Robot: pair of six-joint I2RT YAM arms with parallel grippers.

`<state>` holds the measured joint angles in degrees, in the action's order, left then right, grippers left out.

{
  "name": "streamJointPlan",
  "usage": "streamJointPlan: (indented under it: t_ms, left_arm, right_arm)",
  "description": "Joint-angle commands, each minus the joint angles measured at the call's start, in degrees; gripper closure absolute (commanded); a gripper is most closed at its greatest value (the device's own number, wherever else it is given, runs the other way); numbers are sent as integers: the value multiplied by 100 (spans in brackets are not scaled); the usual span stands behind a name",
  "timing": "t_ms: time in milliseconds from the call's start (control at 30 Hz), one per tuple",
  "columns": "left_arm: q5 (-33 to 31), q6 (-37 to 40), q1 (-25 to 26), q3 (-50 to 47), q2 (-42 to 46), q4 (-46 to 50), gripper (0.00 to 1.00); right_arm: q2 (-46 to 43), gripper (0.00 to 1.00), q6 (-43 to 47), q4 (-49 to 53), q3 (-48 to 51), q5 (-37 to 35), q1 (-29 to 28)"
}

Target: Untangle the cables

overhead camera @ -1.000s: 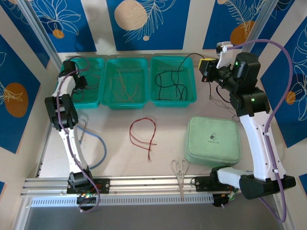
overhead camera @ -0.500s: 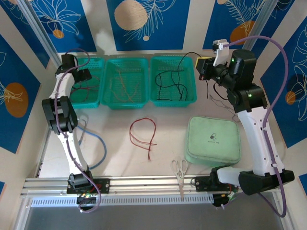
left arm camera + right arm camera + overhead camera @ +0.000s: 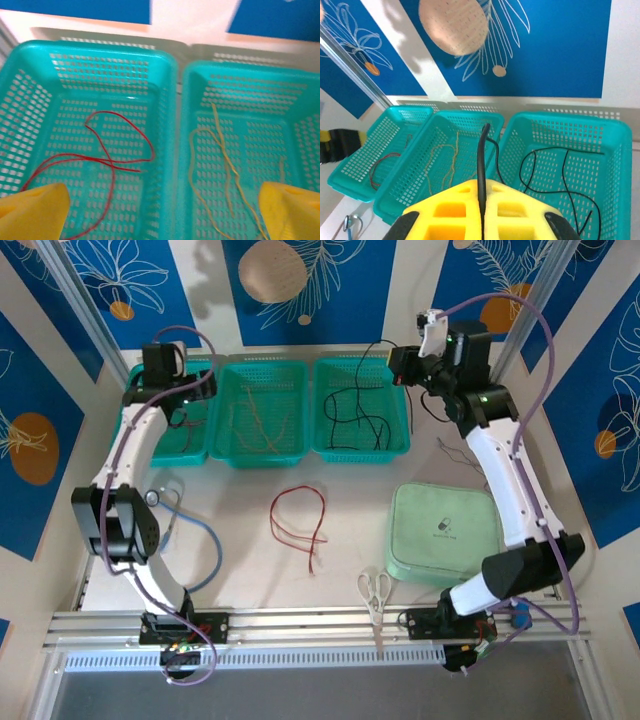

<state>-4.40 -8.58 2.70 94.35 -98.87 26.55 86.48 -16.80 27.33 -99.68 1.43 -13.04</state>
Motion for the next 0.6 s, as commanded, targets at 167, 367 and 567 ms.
streamJointPlan:
  t_ms: [167, 367, 567]
  left_arm:
    - [253, -250, 962, -933, 1061, 127, 4]
    - [279, -586, 1573, -1487, 1666, 242, 4]
    - [290, -1129, 2028, -2083, 2218, 278, 5]
  right_arm:
    - [1041, 100, -424, -89, -321, -751, -189]
    - [2247, 100, -318, 4, -439, -669, -169]
    - [3491, 100, -581, 301, -1178, -275, -109]
